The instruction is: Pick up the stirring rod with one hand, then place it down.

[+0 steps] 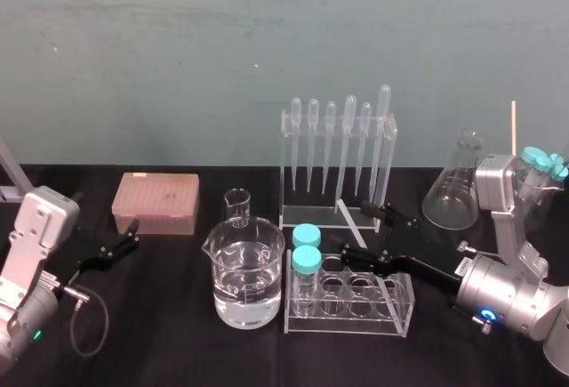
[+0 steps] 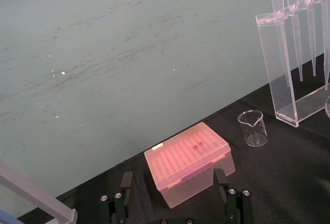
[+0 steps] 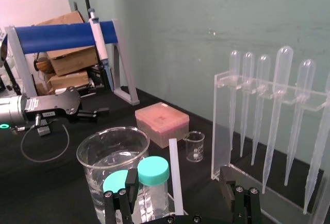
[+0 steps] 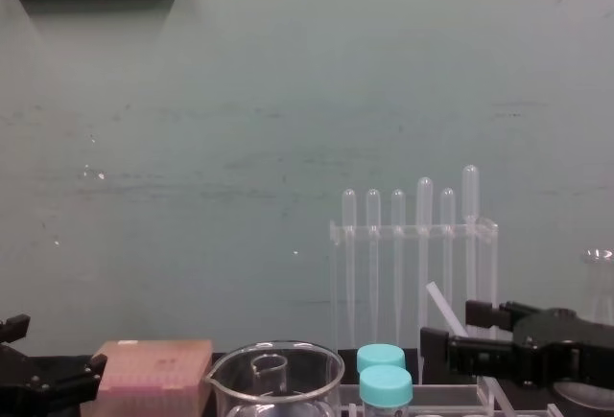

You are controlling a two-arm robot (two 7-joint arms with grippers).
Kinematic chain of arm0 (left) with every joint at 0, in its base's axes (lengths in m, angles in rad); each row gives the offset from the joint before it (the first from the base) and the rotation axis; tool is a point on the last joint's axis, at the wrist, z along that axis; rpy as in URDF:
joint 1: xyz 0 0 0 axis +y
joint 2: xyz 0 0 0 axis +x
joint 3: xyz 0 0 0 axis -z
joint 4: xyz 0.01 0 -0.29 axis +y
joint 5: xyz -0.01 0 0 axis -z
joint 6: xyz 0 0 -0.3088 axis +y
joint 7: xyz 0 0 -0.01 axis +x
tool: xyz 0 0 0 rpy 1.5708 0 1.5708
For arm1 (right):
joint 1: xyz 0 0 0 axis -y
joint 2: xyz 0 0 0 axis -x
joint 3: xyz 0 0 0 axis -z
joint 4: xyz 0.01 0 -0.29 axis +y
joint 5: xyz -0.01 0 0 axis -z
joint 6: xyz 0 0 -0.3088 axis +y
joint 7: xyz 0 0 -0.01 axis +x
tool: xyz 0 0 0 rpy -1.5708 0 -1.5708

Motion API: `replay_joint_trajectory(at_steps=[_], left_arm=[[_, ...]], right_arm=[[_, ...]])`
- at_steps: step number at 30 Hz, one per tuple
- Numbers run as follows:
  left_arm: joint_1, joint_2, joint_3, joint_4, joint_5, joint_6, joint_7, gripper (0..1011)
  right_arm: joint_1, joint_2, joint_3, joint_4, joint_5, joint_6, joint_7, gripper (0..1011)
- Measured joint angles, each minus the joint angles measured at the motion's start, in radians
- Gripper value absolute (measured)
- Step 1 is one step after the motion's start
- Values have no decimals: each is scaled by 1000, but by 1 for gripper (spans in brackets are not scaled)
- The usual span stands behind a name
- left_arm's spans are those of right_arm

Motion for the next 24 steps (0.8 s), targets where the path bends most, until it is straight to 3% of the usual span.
replay_joint_trajectory(at_steps=[4,16,24], left_arm=[[0,0,0,0,0,0,0,1000],[0,0,0,0,0,0,0,1000],[0,0,0,0,0,0,0,1000]], right_arm=[[4,-6,4,6,-2,25,4,1003],[3,-5,4,5,-4,20,4,1000],[2,-4,4,4,-5,17,3,838]])
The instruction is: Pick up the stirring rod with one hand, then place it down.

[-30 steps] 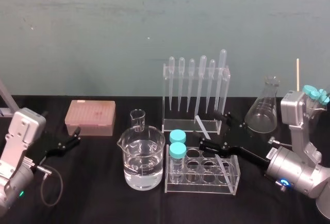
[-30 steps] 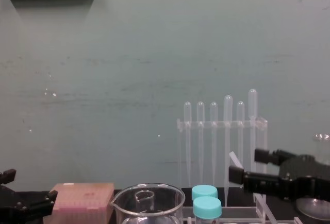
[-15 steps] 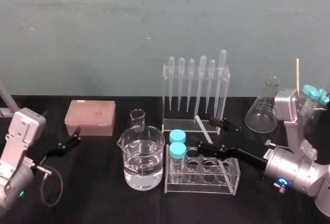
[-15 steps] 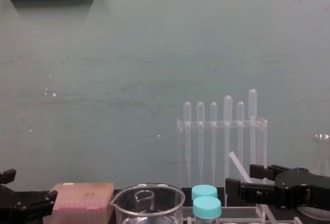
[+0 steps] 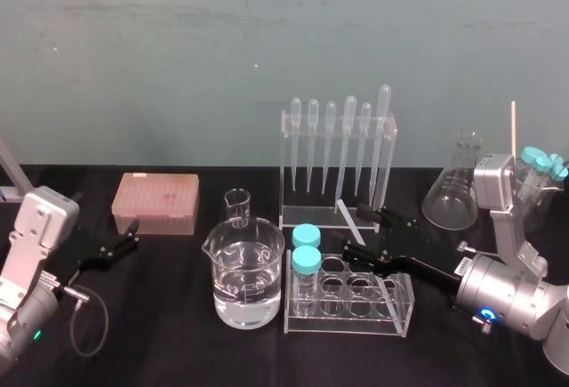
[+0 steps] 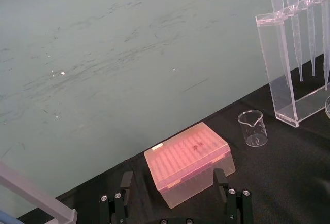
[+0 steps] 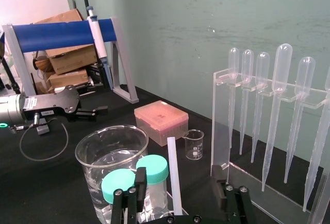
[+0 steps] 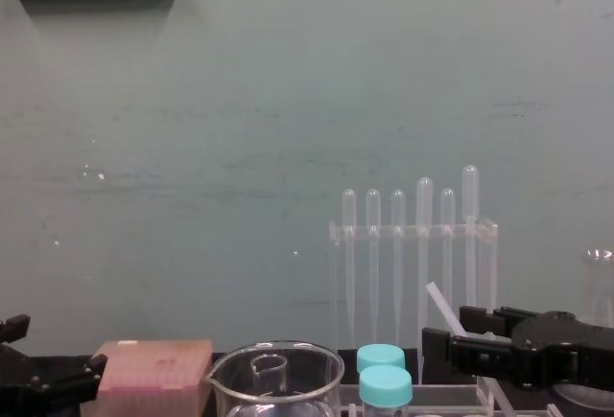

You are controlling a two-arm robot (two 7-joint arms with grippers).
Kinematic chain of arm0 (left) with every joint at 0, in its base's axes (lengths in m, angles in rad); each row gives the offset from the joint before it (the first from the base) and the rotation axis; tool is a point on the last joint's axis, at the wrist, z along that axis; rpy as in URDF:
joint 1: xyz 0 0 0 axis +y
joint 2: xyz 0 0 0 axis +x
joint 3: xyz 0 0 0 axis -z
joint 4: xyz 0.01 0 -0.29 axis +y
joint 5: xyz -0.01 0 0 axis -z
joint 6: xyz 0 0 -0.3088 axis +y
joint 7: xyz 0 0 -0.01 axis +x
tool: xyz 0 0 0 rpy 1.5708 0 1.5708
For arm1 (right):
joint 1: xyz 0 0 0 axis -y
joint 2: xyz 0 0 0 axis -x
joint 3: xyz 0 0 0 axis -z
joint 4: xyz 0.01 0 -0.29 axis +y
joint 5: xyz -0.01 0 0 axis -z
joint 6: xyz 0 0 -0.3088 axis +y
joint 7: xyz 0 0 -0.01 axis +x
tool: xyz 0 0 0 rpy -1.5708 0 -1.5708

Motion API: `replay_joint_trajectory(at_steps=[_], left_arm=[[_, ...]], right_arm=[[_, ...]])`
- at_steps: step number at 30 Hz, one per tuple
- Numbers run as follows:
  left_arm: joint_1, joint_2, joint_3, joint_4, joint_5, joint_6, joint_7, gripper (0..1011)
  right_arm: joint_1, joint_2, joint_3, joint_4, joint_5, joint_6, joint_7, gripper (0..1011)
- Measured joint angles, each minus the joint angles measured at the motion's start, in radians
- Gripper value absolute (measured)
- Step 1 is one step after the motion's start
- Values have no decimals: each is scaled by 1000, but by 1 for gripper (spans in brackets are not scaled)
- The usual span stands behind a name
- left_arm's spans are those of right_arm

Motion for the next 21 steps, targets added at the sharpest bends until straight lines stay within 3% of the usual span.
replay_joint_trajectory(at_steps=[21], left_arm=[[0,0,0,0,0,0,0,1000]], right_arm=[[-1,1,0,-1,0,-3,-1,190]])
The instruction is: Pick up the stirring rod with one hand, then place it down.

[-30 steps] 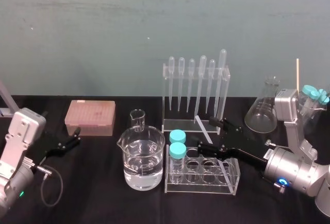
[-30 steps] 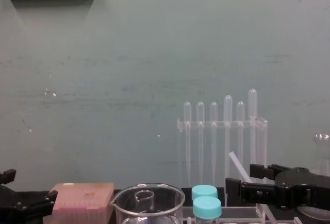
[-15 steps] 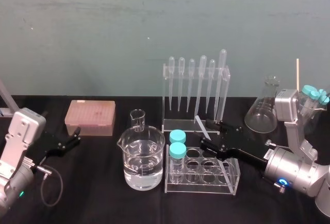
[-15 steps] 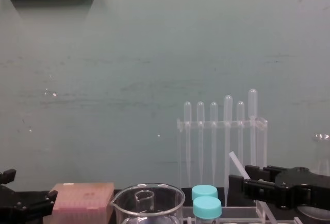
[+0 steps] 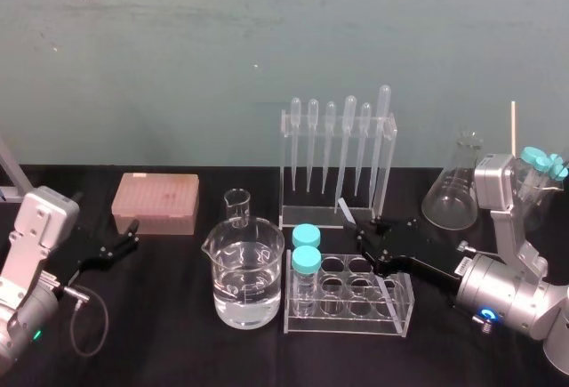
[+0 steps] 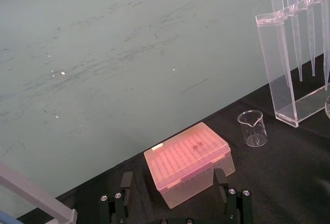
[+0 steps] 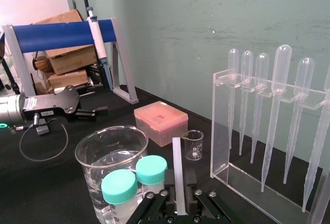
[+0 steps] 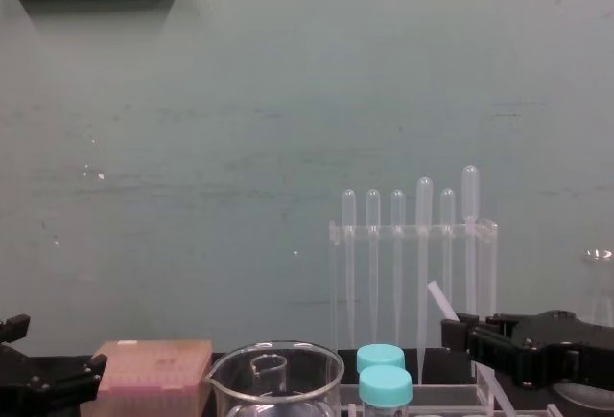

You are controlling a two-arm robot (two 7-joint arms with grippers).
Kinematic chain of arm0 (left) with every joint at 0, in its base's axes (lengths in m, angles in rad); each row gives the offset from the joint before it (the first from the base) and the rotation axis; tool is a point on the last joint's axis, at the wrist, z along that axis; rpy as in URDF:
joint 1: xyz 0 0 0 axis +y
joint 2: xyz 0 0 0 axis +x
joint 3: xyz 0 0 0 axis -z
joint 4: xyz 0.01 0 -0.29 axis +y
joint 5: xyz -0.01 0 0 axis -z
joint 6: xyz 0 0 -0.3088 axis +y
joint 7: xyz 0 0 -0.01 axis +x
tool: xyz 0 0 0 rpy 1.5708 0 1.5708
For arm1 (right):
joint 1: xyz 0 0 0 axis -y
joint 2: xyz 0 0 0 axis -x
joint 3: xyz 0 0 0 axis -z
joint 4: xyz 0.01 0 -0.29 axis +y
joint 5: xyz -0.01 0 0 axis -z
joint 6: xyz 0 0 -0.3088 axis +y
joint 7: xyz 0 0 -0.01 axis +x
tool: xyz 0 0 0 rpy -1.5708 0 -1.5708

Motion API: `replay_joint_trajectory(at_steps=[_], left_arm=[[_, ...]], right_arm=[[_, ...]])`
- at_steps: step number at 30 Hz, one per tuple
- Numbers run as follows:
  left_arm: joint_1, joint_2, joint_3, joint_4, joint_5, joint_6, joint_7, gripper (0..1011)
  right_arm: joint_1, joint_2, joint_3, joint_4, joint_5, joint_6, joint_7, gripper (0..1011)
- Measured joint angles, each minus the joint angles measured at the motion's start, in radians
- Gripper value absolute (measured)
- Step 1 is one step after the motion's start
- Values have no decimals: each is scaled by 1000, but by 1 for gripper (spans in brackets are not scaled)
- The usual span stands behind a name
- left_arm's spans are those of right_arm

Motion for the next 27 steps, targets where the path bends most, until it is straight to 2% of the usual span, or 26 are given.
replay_joint_trajectory(at_steps=[1,5,12,15,24,27], left_arm=[[0,0,0,0,0,0,0,1000],[0,0,0,0,0,0,0,1000],[0,0,0,0,0,0,0,1000],[0,0,0,0,0,0,0,1000],[0,0,0,0,0,0,0,1000],[0,0,0,0,0,0,0,1000]], right_arm=[[0,0,0,0,0,0,0,137],[0,0,0,0,0,0,0,64],[-1,0,1,0,0,-1,0,64],[-10,-4,13,-7,-7,-20,-2,64],[-6,-37,57,-25,-65,-172,-16,64],[3,-65,84,-29,-65,-250,-12,64]])
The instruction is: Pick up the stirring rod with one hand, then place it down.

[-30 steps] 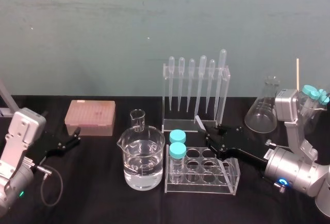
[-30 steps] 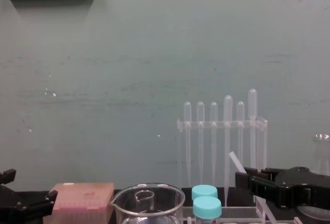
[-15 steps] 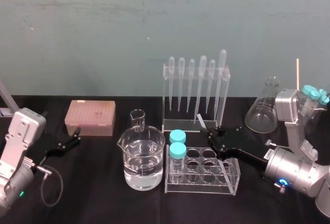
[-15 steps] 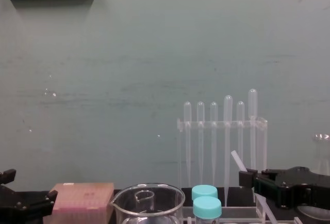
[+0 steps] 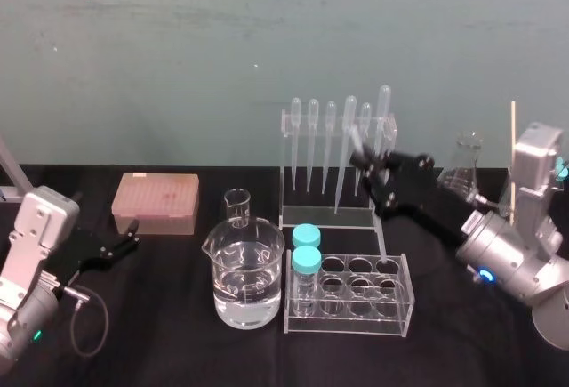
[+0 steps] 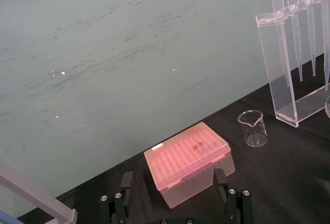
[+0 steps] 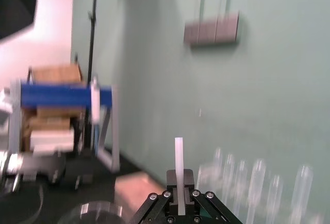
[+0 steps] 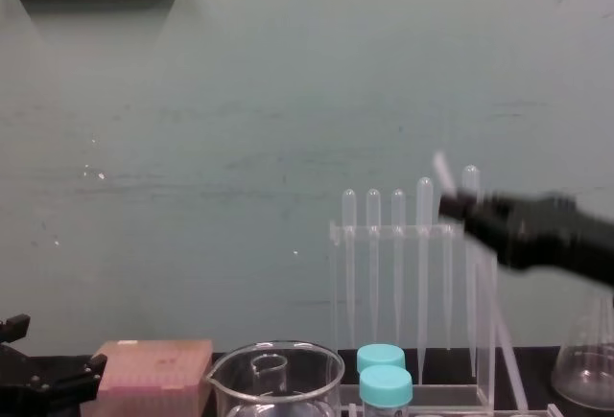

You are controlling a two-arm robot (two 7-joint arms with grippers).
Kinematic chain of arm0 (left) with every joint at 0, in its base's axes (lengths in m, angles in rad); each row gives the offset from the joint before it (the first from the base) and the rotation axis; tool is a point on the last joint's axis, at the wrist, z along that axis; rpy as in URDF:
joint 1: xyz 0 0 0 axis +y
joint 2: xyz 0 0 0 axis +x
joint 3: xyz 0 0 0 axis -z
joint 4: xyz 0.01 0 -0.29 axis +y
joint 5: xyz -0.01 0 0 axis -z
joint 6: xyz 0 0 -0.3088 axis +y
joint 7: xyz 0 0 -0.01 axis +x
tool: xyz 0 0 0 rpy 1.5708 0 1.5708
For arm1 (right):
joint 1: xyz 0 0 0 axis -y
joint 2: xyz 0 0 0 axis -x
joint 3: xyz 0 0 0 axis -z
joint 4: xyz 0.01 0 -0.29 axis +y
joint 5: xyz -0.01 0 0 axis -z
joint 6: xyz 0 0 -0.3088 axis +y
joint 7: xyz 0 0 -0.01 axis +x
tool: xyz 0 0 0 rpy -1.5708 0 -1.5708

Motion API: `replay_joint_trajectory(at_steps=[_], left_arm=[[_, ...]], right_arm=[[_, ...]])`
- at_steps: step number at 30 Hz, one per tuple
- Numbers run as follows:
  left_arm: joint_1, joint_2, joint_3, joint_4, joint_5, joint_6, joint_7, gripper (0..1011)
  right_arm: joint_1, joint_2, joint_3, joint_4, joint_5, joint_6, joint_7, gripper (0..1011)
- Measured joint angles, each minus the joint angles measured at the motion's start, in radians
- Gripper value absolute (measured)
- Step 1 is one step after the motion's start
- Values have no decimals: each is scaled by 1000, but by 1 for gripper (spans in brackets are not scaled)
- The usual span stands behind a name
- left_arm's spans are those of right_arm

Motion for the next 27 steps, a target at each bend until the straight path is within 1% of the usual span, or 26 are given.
replay_joint_trajectory(at_steps=[1,2,5,6,7,8,9,11,15,17,21,27], left_arm=[[0,0,0,0,0,0,0,1000],[0,0,0,0,0,0,0,1000],[0,0,0,0,0,0,0,1000],[0,0,0,0,0,0,0,1000],[0,0,0,0,0,0,0,1000],[0,0,0,0,0,0,0,1000],[0,0,0,0,0,0,0,1000],[0,0,0,0,0,0,0,1000],[0,0,0,0,0,0,0,1000],[0,0,0,0,0,0,0,1000],[0,0,0,0,0,0,0,1000],[0,0,0,0,0,0,0,1000]], right_arm=[[1,-7,7,0,6,-20,6,64],[1,-18,21,3,19,-55,19,64],[-1,-35,42,8,41,-105,36,64],[-7,-45,56,11,55,-138,46,64],[-10,-50,63,13,61,-151,50,64],[-17,-59,74,18,73,-178,60,64],[-17,-59,74,18,73,-178,60,64],[-29,-72,92,31,99,-216,88,64],[-44,-80,105,42,127,-230,120,64],[-50,-81,108,45,133,-228,126,64],[-60,-82,112,48,134,-211,129,64],[-59,-82,112,48,134,-212,129,64]])
